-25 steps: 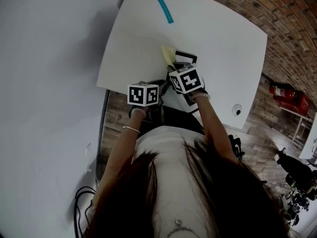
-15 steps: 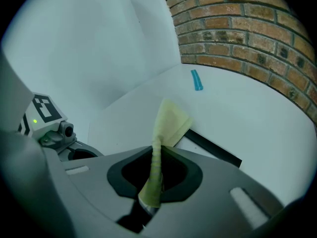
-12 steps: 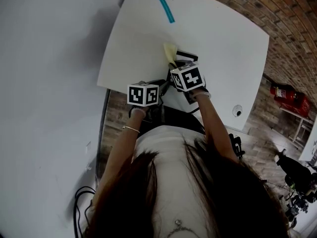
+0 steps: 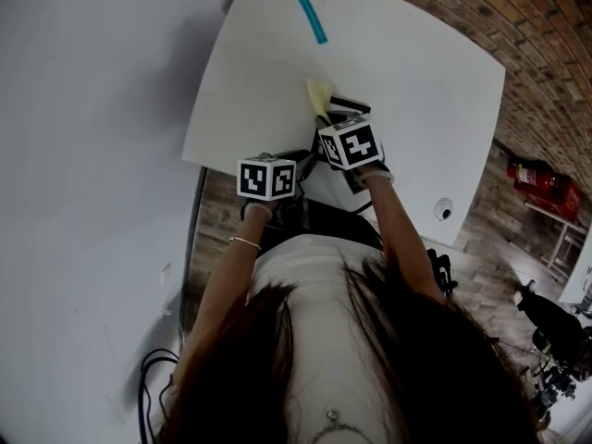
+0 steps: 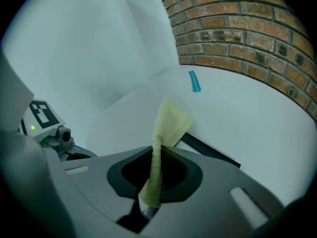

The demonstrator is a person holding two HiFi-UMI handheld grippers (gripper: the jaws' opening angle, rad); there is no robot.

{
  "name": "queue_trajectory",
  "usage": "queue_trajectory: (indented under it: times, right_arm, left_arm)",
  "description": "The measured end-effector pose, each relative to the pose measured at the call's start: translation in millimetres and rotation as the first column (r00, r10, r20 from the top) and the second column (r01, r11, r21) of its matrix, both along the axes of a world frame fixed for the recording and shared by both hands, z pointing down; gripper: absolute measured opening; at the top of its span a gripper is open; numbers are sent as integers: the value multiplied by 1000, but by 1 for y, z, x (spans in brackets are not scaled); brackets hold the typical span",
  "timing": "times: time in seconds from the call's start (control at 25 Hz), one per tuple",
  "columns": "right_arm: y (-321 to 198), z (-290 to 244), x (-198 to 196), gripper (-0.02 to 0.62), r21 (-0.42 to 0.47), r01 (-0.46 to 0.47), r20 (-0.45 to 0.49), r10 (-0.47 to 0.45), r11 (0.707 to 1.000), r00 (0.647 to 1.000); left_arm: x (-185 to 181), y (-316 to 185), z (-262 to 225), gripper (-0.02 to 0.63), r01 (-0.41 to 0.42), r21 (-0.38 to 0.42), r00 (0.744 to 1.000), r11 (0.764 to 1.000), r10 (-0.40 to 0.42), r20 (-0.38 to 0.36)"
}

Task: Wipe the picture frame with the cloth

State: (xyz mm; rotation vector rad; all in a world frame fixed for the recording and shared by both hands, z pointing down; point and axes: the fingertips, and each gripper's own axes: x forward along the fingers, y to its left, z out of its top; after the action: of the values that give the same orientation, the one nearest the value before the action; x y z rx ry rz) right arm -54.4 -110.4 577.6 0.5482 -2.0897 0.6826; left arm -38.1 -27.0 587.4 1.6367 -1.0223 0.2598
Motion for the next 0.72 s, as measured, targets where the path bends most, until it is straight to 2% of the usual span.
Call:
queue_trajectory:
  times: [0.72]
  right_arm:
    - [-14,-1,-1,34,2,-18,22,18,1000,1000]
  left_arm:
    - [2,-1,0,75,13,1,1000,1000,-13,14]
